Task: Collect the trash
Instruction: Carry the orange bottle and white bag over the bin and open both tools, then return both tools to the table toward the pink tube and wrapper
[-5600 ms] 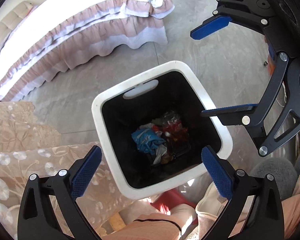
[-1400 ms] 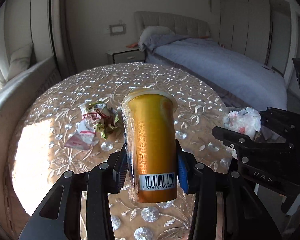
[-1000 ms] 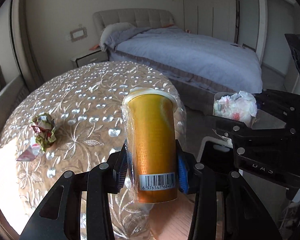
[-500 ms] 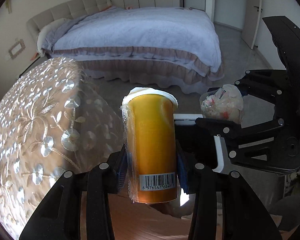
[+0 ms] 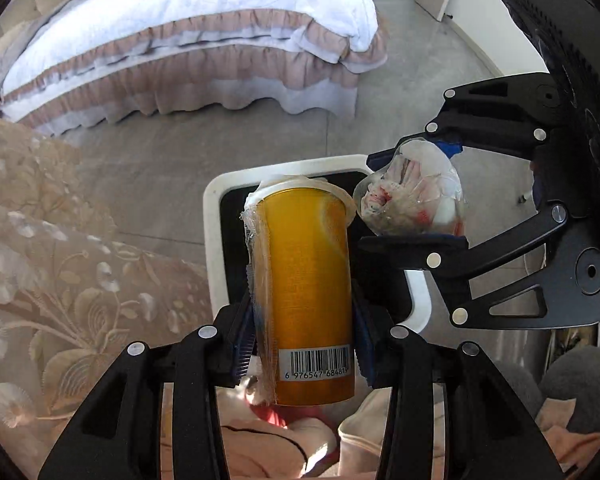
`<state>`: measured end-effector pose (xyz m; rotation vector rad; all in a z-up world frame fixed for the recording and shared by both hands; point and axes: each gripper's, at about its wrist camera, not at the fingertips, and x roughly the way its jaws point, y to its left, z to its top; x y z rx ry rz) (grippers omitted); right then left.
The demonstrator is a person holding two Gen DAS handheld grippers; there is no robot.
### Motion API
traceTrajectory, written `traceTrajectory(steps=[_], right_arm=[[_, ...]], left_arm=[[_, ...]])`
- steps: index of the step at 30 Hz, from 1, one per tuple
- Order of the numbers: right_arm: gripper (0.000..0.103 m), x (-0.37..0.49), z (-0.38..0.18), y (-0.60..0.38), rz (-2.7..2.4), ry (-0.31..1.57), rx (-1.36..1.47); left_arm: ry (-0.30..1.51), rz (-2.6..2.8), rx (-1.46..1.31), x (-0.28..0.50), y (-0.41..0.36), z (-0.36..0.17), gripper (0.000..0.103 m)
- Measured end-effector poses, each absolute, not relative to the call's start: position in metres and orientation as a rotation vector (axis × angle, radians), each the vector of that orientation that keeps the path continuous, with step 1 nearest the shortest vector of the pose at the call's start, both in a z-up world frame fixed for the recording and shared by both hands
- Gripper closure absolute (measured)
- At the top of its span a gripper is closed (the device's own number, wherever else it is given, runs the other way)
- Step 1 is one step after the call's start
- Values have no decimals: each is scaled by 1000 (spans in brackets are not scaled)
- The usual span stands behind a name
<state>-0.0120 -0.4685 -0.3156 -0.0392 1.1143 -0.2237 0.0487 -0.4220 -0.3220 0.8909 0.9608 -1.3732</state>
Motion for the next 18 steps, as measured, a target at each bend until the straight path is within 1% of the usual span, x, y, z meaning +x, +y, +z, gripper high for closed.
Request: traceTrajectory(steps=[1,2,3,4,5,9,18], right_arm=[[54,-12,-322,-471,-213,1136,-37],[44,-12,-327,-474,-203,1159,-34],[33,-15,-331,-476,-209,1163,-48],[11,-18,-333,-478,-221,1157,-59],[5,-19,-335,-479,-223,1162,-59],[5,-26,-335,-484,-250,1172,-44],[5,-34,-315,-485,-296,1094,-80]], left_arm=[[988,-1383,910,47,-426,-329,60],[1021,-1386,928,47,-432,-335,55],[1039,-1385,941,47,-435,-338,26],[1022,-1382,949,46,-437,-341,5],[1003,-1385,959,43,-436,-342,5],[983,-1390,962,38,-437,-342,5],[913,-1371,933,37,-431,-316,5]])
